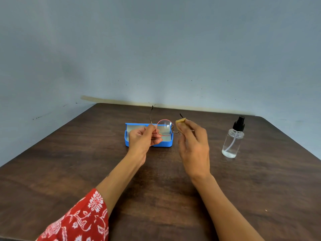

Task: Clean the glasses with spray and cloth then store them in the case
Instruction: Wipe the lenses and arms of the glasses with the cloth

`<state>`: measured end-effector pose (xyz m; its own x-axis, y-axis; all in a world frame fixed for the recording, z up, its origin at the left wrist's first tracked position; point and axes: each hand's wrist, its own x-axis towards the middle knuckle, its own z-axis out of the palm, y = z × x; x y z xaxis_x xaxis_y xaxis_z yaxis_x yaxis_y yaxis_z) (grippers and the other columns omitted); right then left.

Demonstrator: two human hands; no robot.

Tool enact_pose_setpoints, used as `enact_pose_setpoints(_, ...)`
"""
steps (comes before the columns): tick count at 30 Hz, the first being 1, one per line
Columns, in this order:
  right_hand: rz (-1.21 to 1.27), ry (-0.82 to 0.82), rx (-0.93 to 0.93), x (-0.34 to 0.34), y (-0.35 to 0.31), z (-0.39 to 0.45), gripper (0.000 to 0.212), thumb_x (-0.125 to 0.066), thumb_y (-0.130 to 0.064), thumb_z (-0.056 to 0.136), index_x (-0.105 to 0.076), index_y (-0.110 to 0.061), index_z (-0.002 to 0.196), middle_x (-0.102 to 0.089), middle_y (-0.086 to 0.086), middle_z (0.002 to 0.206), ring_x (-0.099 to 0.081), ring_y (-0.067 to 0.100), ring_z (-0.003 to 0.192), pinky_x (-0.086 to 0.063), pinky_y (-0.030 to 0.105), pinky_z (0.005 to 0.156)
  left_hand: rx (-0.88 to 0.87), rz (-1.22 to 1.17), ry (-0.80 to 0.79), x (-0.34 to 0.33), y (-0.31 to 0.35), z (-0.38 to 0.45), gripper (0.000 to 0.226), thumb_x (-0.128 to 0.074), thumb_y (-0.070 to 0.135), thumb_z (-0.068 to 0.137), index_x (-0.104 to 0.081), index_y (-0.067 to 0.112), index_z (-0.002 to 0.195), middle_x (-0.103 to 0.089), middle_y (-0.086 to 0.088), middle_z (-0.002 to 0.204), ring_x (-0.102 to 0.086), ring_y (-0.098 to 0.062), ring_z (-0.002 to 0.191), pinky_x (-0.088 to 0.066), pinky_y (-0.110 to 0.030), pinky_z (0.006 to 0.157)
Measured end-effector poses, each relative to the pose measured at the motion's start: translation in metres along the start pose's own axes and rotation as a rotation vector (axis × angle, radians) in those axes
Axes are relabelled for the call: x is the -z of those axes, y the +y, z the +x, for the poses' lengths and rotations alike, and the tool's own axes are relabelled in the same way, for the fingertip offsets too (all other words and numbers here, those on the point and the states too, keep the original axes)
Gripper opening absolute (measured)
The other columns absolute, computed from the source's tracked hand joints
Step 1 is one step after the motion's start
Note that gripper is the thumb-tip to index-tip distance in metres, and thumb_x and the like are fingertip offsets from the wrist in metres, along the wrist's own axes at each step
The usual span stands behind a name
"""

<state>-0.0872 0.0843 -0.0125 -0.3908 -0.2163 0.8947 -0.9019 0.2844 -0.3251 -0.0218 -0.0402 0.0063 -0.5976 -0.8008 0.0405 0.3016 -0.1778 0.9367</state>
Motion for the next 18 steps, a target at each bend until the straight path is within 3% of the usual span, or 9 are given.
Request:
enact_pose_setpoints(2, 0.005, 0.0, 0.012, -0.002, 0.001, 0.0, 0.031, -0.064, 0.007, 0.08, -0.067, -0.004, 0.109, -0.059, 0.014, 0.118, -0.057, 0.027, 0.107, -0.043, 0.017, 0.086, -0.005, -0.004, 0.0, -0.001, 0.001, 0.0, 0.022, -0.064, 0.011, 0.085, -0.065, 0.003, 0.064, -0.061, -0.001, 0.047, -0.06, -0.01, 0.044, -0.052, -0.017, 0.048)
enact_pose_setpoints(4, 0.058, 0.047, -0.094, 0.002, 0.007, 0.002, 0.032, -0.062, 0.007, 0.082, -0.066, -0.006, 0.111, -0.058, 0.011, 0.119, -0.055, 0.023, 0.109, -0.038, 0.01, 0.092, -0.007, 0.001, 0.0, 0.0, 0.002, 0.0, 0.022, -0.065, 0.011, 0.085, -0.065, 0.003, 0.064, -0.061, -0.001, 0.048, -0.06, -0.01, 0.044, -0.052, -0.017, 0.048)
enact_pose_setpoints(8, 0.064, 0.037, -0.225, 0.007, 0.016, 0.001, 0.034, -0.059, 0.006, 0.085, -0.063, -0.008, 0.116, -0.057, 0.01, 0.118, -0.054, 0.023, 0.11, -0.041, 0.017, 0.093, -0.003, 0.014, 0.009, 0.002, 0.002, 0.0, 0.021, -0.065, 0.012, 0.084, -0.066, 0.003, 0.066, -0.062, -0.001, 0.048, -0.06, -0.01, 0.044, -0.052, -0.017, 0.048)
enact_pose_setpoints(12, 0.035, 0.0, -0.128, 0.004, 0.006, -0.001, 0.034, -0.061, 0.006, 0.083, -0.064, -0.008, 0.114, -0.057, 0.011, 0.119, -0.054, 0.02, 0.11, -0.03, 0.002, 0.094, -0.003, 0.006, 0.022, 0.001, 0.003, 0.001, 0.02, -0.063, 0.011, 0.086, -0.066, 0.003, 0.068, -0.062, 0.001, 0.047, -0.06, -0.01, 0.044, -0.052, -0.017, 0.048)
enact_pose_setpoints(15, 0.02, -0.043, -0.023, 0.001, 0.001, -0.001, 0.033, -0.063, 0.005, 0.081, -0.065, -0.006, 0.112, -0.059, 0.01, 0.119, -0.054, 0.021, 0.11, -0.031, 0.007, 0.095, -0.005, -0.012, 0.023, 0.0, 0.004, 0.0, 0.022, -0.06, 0.009, 0.087, -0.066, 0.002, 0.067, -0.061, 0.0, 0.045, -0.059, -0.01, 0.043, -0.051, -0.016, 0.047)
enact_pose_setpoints(18, 0.048, -0.002, -0.137, 0.004, 0.009, 0.0, 0.036, -0.06, 0.007, 0.082, -0.065, -0.01, 0.114, -0.057, 0.008, 0.119, -0.053, 0.019, 0.109, -0.028, 0.0, 0.093, -0.009, -0.031, 0.023, 0.001, 0.005, 0.0, 0.024, -0.059, 0.008, 0.088, -0.065, 0.001, 0.066, -0.06, 0.0, 0.044, -0.059, -0.01, 0.042, -0.051, -0.016, 0.046)
